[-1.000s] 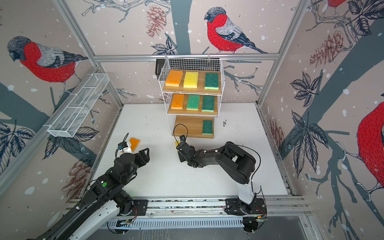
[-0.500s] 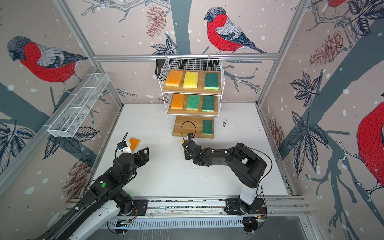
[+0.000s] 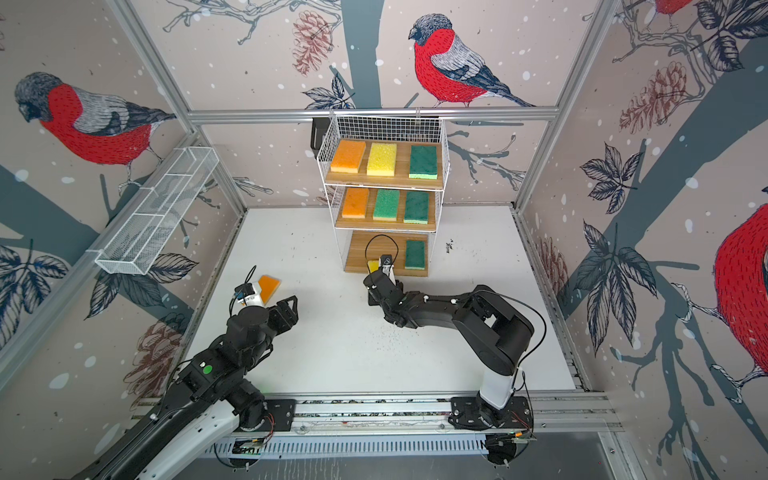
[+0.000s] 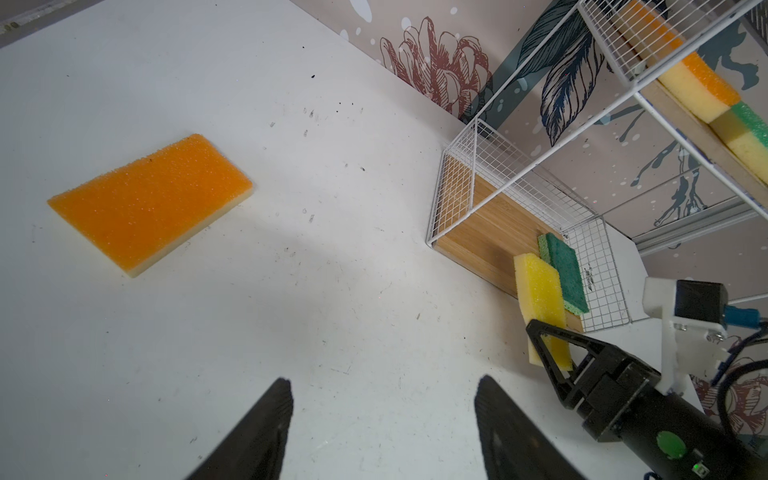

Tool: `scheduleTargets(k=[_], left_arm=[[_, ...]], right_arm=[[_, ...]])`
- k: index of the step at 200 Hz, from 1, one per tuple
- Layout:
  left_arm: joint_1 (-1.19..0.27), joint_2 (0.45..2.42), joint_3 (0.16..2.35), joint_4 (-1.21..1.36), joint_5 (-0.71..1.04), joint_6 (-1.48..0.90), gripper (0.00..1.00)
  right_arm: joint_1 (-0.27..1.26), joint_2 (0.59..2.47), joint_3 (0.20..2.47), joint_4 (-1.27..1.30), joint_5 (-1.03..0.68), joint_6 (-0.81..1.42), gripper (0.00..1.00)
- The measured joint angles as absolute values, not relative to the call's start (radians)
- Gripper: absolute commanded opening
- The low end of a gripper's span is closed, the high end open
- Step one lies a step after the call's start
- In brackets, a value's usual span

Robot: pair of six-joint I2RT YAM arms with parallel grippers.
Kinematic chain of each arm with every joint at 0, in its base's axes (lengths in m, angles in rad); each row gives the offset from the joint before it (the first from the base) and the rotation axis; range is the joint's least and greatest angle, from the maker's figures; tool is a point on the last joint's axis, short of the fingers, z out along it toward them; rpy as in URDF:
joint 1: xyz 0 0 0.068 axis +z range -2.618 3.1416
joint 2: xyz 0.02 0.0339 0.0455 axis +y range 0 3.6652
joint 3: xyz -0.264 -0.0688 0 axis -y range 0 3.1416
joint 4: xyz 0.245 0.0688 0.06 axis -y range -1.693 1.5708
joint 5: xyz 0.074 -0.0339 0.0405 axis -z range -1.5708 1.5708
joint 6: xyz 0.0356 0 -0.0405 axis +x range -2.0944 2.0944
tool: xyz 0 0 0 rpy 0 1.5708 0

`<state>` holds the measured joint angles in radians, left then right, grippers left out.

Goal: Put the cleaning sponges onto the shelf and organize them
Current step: 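Carry the yellow sponge into the bottom shelf beside the dark green pad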

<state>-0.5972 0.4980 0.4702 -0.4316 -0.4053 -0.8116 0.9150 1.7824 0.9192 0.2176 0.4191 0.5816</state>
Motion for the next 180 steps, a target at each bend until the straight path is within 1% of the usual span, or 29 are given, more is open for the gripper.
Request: scheduleTargets(k=[38, 180], left_arm=[[-0.597, 0.488, 0.470, -0.438, -0.426, -0.806, 0.70], [-0.597, 0.511, 0.460, -0.433, -0.473, -0.776, 0.70]], right_arm=[[0.870, 1.819, 0.946, 0.239, 0.434, 0.608, 0.48], [0.812, 1.959, 1.092, 0.261, 0.477, 0.626, 0.50]])
